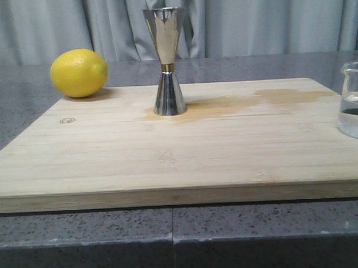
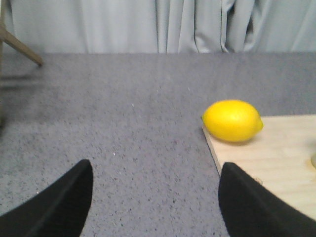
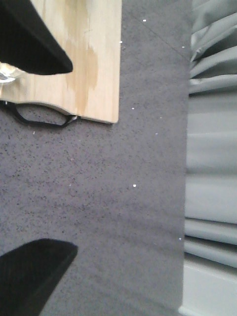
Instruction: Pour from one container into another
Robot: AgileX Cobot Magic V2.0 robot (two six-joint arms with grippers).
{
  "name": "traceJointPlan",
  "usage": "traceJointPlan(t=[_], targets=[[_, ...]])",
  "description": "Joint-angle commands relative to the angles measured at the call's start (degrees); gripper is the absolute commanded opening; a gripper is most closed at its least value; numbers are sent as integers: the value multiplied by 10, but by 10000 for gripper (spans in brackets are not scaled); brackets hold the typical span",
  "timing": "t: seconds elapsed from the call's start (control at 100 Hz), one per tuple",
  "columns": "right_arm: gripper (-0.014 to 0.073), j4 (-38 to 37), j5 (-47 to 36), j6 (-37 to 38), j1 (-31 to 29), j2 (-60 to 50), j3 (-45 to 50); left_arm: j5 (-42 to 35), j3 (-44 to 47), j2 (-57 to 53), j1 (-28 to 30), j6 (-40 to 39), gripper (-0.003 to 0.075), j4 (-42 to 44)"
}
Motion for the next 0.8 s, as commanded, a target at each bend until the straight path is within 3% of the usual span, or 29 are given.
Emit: traceJointPlan(t=[0.0, 0.12, 0.32, 0.63, 0.79], targets=[[617, 4, 4, -6, -1, 34, -43, 21, -49, 45, 1, 37, 498, -37], [617, 12, 48, -7, -1, 69, -71, 75, -83, 102, 1, 129, 496, -126], [617, 60, 99, -50, -1, 123, -100, 79, -85, 180, 1, 326, 495, -315], [617, 212, 85, -176, -1, 160, -107, 89, -59, 283, 1, 618, 495, -566], [617, 228, 63, -195, -1, 160, -107, 107, -21, 333, 1, 800, 495, -714]])
